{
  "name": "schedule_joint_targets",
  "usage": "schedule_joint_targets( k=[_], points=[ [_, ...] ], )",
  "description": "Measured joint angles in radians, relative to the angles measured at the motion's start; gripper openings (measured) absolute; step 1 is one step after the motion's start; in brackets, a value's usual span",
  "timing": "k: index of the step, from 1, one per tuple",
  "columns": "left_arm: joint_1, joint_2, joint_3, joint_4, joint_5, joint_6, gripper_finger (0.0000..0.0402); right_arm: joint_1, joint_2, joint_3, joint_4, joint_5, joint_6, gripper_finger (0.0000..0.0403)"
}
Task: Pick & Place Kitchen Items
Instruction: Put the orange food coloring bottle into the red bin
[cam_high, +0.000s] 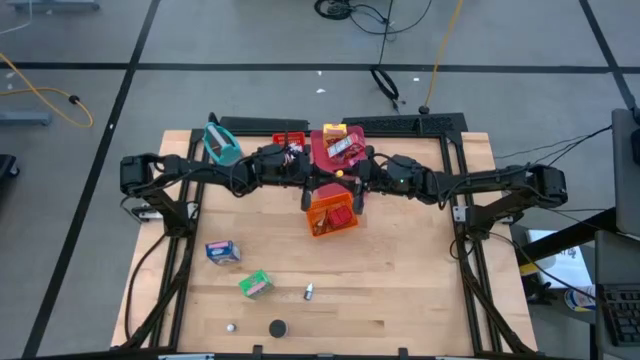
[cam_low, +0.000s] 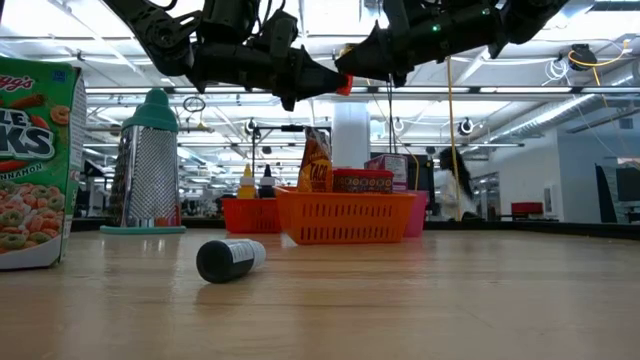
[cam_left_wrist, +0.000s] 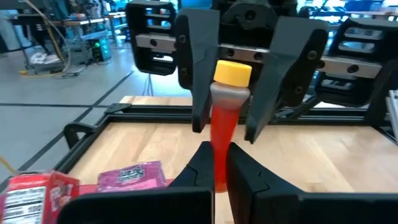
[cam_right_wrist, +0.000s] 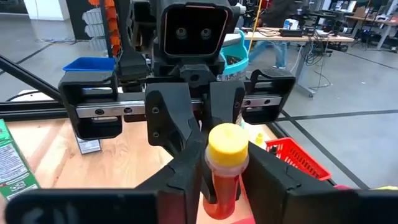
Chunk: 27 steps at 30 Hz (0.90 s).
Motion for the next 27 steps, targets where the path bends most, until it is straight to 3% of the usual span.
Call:
schedule_joint_targets(
  k=[7, 13, 27],
  points=[
    [0.019, 0.0, 0.0, -0.027, -0.05, -0.014, 0.0007, -0.019, -0.021, 0.0, -0.063, 0.075, -0.012, 0.0116],
    [0.05, -0.019, 0.0, -0.127, -0.19, -0.022, 0.0004, -0.03, -0.042, 0.001, -0.161, 0.148, -0.012, 0.0113],
    [0.118, -0.212, 0.001, -0.593, -0.551, -0.047, 0.0014, -0.029, -0.055, -0.034, -0.229, 0.149, 0.022, 0.0105]
  ],
)
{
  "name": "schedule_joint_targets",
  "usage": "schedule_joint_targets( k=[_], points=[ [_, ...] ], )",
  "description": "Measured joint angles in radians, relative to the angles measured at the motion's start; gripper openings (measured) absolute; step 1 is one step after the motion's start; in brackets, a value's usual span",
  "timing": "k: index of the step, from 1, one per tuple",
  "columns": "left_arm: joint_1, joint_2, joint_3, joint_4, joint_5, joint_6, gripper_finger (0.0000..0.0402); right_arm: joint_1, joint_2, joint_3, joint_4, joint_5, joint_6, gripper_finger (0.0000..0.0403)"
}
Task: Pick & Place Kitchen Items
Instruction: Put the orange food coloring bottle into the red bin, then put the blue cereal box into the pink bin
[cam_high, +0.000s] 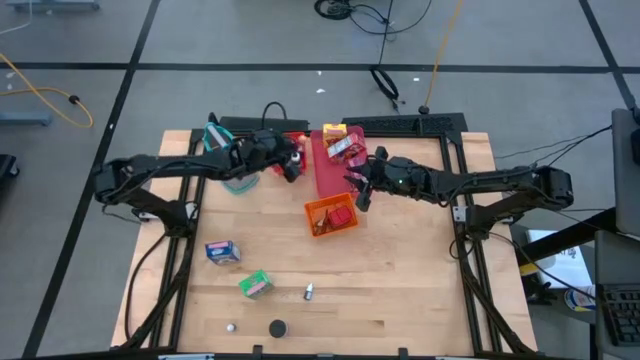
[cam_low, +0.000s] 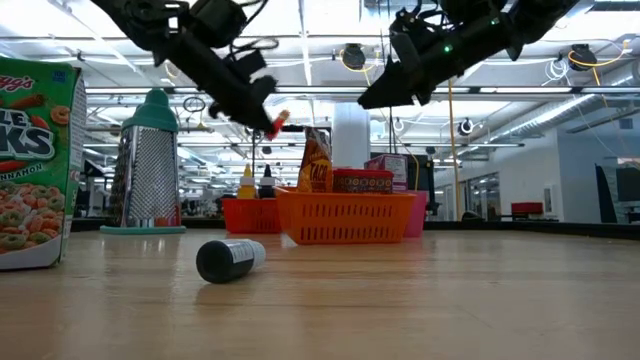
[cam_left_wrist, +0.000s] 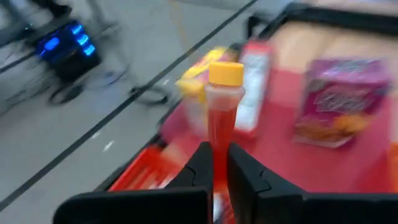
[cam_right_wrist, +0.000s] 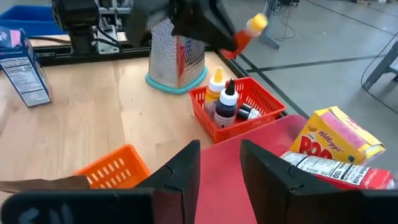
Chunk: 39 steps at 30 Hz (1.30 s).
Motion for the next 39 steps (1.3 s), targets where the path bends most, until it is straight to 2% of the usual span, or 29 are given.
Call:
schedule_joint_targets(
  k=[3, 6, 12, 28, 39],
  points=[
    [0.029, -0.027, -0.001, -0.124, -0.064, -0.028, 0.0017, 0.0, 0.0, -0.004, 0.005, -0.002, 0.017, 0.0105],
    [0.061, -0.033, -0.001, -0.169, -0.086, -0.064, 0.0012, 0.001, 0.0, -0.005, 0.004, -0.002, 0.028, 0.0105],
    [0.112, -0.013, -0.001, -0.17, -0.088, -0.061, 0.0009, 0.022, 0.0, -0.005, 0.047, -0.002, 0.028, 0.0105],
    [0.133, -0.009, -0.001, -0.158, -0.089, -0.063, 0.0067, 0.047, 0.0, -0.005, 0.053, -0.002, 0.017, 0.01],
    [0.133, -0.009, -0.001, -0.158, -0.096, -0.061, 0.0125, 0.047, 0.0, -0.005, 0.053, -0.002, 0.017, 0.0097]
  ],
)
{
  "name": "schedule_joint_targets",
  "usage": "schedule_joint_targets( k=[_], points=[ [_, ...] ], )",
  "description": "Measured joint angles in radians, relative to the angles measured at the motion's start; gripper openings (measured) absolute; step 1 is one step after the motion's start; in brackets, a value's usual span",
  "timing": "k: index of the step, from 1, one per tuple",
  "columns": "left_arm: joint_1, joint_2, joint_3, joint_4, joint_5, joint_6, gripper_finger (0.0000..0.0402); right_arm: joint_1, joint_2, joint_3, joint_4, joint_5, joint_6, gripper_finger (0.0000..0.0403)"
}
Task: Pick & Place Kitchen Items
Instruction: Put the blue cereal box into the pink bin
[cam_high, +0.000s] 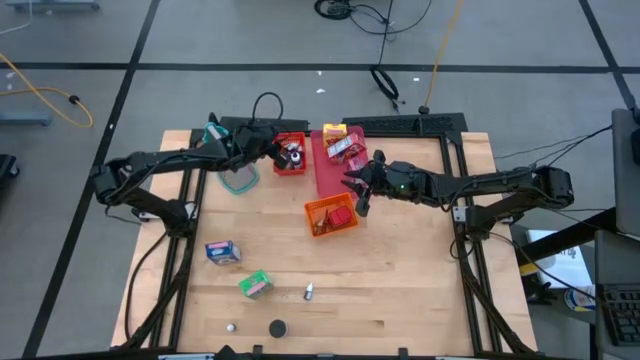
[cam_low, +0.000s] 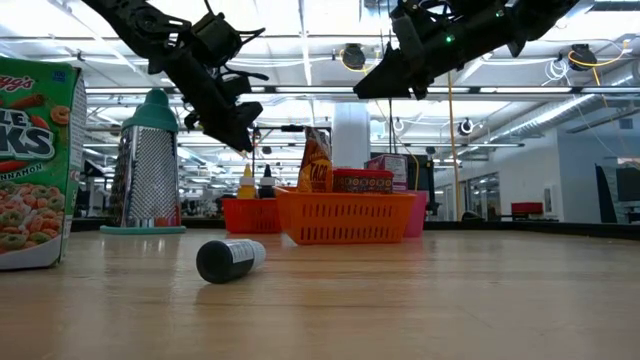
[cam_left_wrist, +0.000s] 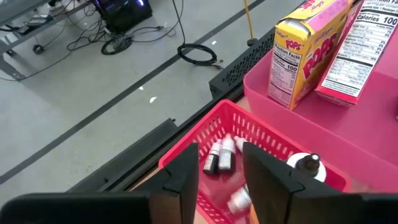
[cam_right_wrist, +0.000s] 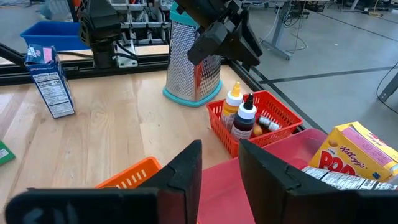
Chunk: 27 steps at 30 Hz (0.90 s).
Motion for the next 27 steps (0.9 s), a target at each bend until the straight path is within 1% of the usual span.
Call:
schedule_joint_targets(
  k=[4, 8, 12, 15, 19, 22, 27],
  points=[
    [0.0, 0.0, 0.0, 0.0, 0.002, 0.0, 0.0138, 0.0, 0.0, 0.0, 0.0, 0.0, 0.002, 0.0096],
    [-0.004, 0.0, 0.0, -0.003, 0.056, 0.004, 0.0142, 0.003, 0.0, 0.0, -0.006, -0.006, 0.012, 0.0095],
    [-0.029, -0.024, 0.0, -0.034, 0.087, 0.04, 0.0139, 0.021, 0.0, 0.0, -0.007, -0.095, 0.009, 0.0095],
    [-0.071, -0.07, 0.0, -0.053, 0.096, 0.049, 0.0136, 0.042, 0.0, 0.0, -0.006, -0.131, -0.003, 0.0095],
    [-0.15, -0.168, 0.001, -0.14, 0.123, 0.038, 0.0138, 0.066, 0.0, 0.0, -0.006, -0.13, -0.015, 0.0095],
    [-0.218, -0.249, 0.001, -0.276, 0.123, -0.005, 0.0138, 0.077, 0.0, 0.0, -0.006, -0.129, -0.017, 0.0094],
    [-0.355, -0.369, 0.001, -0.475, 0.188, -0.091, 0.0137, 0.084, 0.0, 0.0, -0.007, -0.129, -0.027, 0.0095]
  ],
)
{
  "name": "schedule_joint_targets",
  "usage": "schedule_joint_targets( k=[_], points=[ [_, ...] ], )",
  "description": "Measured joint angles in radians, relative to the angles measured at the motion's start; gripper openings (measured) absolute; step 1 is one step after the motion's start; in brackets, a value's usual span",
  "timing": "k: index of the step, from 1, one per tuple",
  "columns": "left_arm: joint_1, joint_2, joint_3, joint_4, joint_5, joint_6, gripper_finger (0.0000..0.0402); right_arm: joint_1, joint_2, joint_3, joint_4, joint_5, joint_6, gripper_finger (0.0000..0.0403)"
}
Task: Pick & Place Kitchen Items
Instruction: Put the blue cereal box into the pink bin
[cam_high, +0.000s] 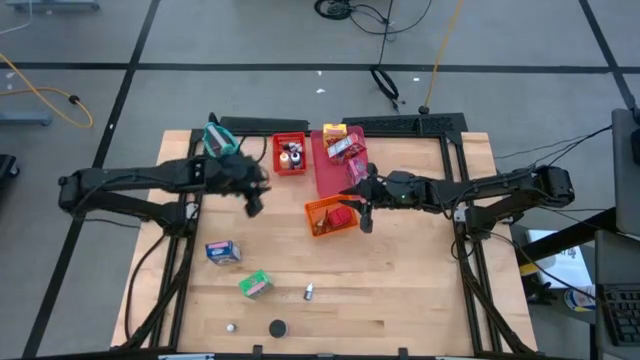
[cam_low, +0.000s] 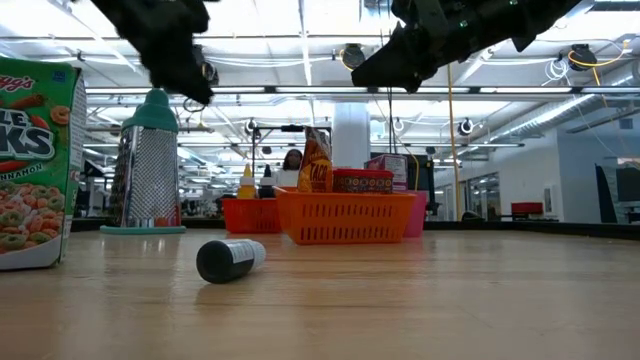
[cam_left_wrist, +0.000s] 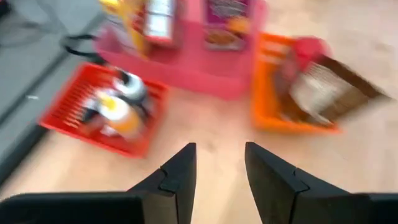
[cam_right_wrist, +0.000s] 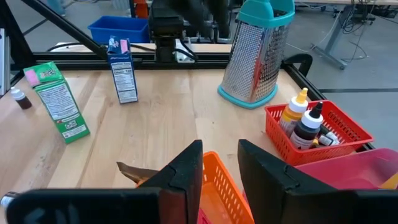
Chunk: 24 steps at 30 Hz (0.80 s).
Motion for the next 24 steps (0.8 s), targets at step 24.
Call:
schedule_joint_targets(
  k=[24],
  points=[
    [-0.594, -0.078, 0.0, -0.435, 0.155, -0.701, 0.0136, 0.0, 0.0, 0.0, 0.0, 0.001, -0.008, 0.0093]
  ],
)
